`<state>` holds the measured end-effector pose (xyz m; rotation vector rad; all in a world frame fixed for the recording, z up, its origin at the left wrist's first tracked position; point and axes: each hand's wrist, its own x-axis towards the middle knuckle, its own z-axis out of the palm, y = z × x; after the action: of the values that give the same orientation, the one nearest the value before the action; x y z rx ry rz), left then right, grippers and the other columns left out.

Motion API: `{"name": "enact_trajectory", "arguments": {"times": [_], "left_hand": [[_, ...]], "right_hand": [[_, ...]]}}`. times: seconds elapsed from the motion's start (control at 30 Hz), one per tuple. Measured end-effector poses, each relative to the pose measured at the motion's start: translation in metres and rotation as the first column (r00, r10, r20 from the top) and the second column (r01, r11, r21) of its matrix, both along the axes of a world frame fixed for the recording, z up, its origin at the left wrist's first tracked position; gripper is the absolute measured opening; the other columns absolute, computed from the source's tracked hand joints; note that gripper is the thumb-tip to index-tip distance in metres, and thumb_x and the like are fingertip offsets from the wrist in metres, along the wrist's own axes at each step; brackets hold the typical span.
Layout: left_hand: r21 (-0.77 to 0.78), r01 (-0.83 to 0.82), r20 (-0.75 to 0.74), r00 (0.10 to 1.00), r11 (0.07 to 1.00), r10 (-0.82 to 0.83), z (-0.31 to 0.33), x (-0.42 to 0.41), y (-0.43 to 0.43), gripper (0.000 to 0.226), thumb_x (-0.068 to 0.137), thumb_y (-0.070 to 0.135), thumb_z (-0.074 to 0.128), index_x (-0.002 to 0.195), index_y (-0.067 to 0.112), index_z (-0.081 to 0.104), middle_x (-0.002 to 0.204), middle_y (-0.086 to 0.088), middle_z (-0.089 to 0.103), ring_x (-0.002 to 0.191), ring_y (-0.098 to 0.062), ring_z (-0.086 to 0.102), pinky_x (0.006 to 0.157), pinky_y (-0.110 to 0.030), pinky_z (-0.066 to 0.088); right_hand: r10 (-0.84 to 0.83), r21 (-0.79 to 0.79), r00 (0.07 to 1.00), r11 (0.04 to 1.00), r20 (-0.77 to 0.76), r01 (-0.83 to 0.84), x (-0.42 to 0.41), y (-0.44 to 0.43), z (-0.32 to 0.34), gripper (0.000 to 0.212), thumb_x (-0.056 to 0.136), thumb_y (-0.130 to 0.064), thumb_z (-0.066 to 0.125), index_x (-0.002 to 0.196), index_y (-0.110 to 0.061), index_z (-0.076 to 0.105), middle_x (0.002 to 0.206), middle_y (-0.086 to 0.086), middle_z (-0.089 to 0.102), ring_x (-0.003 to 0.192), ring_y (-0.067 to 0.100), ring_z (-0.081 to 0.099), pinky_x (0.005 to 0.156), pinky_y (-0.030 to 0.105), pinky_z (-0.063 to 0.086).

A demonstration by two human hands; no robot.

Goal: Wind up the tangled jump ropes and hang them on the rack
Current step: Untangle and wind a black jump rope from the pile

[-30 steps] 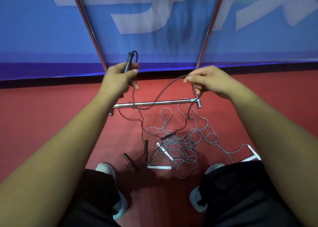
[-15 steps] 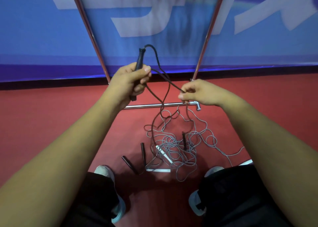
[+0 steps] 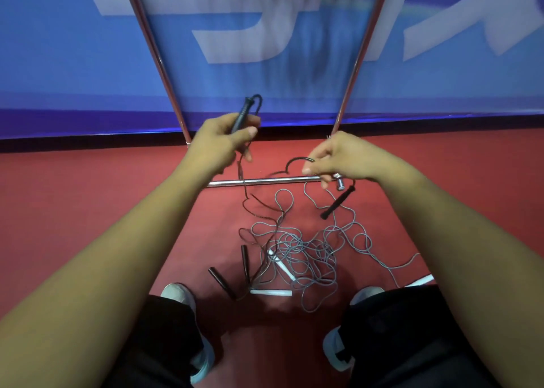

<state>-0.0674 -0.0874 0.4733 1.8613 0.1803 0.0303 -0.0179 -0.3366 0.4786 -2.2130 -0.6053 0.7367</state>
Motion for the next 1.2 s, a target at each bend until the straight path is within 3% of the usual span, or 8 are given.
{"name": "enact_trajectory", "arguments": {"times": [0.2,0.4,0.53,0.67,0.8,0.93,1.07,1.2], "left_hand": [[0.043,0.388,-0.087,0.919,0.921,-0.383,0.010,-0.019,-0.029,0.008,0.100,0.014,0.058,0.098,0.009,0.063,0.052,0.007,0.059,0.037,-0.004,0.043,0.039,-0.017,0.028],[-0.333,0.211,0.044,0.977,0.919,-0.208,0.010,-0.013,-0.019,0.021,0.093,0.015,0.059,0.073,0.018,0.055,0.061,0.001,0.046,0.041,-0.009,0.030,0.041,-0.019,0.015],[-0.530,0.138,0.118,0.989,0.837,-0.088,0.017,-0.006,-0.004,0.020,0.098,0.011,0.049,0.078,0.015,0.049,0.063,0.003,0.046,0.041,-0.006,0.031,0.038,-0.018,0.016],[-0.302,-0.035,0.038,0.998,0.952,0.049,0.003,0.000,0.001,0.015,0.100,0.012,0.054,0.087,0.012,0.061,0.068,-0.003,0.060,0.046,-0.014,0.040,0.042,-0.021,0.025],[0.103,-0.139,-0.145,0.977,0.985,0.153,-0.016,0.006,0.003,0.015,0.100,0.021,0.058,0.107,0.009,0.064,0.076,-0.005,0.068,0.050,-0.013,0.058,0.053,-0.027,0.045],[-0.151,0.030,-0.252,0.965,0.988,-0.068,-0.015,-0.003,-0.018,0.024,0.104,0.017,0.052,0.116,-0.001,0.061,0.096,-0.011,0.065,0.073,-0.017,0.068,0.067,-0.022,0.056],[-0.533,0.160,-0.335,0.862,0.831,-0.381,-0.008,-0.019,-0.040,0.029,0.106,0.023,0.043,0.118,0.003,0.059,0.107,-0.020,0.073,0.102,-0.031,0.072,0.090,-0.041,0.056],[-0.599,0.218,-0.274,0.848,0.770,-0.453,-0.007,-0.022,-0.042,0.027,0.101,0.021,0.046,0.112,-0.001,0.057,0.082,-0.013,0.070,0.067,-0.026,0.071,0.058,-0.031,0.060]], "right_hand": [[-0.038,0.148,0.999,0.989,0.039,0.032,-0.016,0.020,0.030,0.015,0.088,-0.023,0.074,0.078,-0.012,0.074,0.056,0.003,0.066,0.051,0.007,0.053,0.056,0.020,0.038],[-0.036,0.102,0.989,0.995,0.141,0.022,0.000,0.003,0.000,0.006,0.089,-0.014,0.072,0.084,-0.011,0.070,0.082,0.018,0.069,0.070,0.012,0.053,0.069,0.027,0.041],[-0.003,-0.157,0.994,0.987,0.108,0.020,0.011,-0.016,-0.022,0.013,0.090,-0.010,0.069,0.078,-0.014,0.068,0.070,0.000,0.062,0.065,0.011,0.051,0.069,0.031,0.043],[-0.088,-0.158,0.996,0.983,0.022,0.091,0.015,-0.026,-0.027,0.009,0.088,-0.005,0.071,0.079,-0.008,0.070,0.071,0.012,0.068,0.063,0.019,0.063,0.072,0.049,0.058],[-0.253,0.118,0.961,0.957,-0.108,0.265,0.004,-0.007,-0.002,0.027,0.080,0.001,0.078,0.098,-0.007,0.060,0.070,0.013,0.071,0.052,0.016,0.065,0.059,0.036,0.058],[-0.370,0.331,0.896,0.837,-0.245,0.436,-0.009,0.017,0.012,0.045,0.080,-0.001,0.079,0.110,-0.011,0.047,0.067,0.014,0.072,0.060,0.022,0.072,0.052,0.032,0.060],[-0.451,0.439,0.843,0.720,-0.293,0.538,-0.017,0.032,0.013,0.031,0.085,-0.009,0.076,0.112,-0.005,0.062,0.078,0.019,0.071,0.062,0.021,0.070,0.059,0.032,0.062],[-0.428,0.445,0.888,0.771,-0.168,0.456,-0.014,0.030,0.010,0.020,0.096,-0.015,0.065,0.102,0.004,0.068,0.082,0.016,0.071,0.070,0.020,0.071,0.067,0.028,0.061]]}}
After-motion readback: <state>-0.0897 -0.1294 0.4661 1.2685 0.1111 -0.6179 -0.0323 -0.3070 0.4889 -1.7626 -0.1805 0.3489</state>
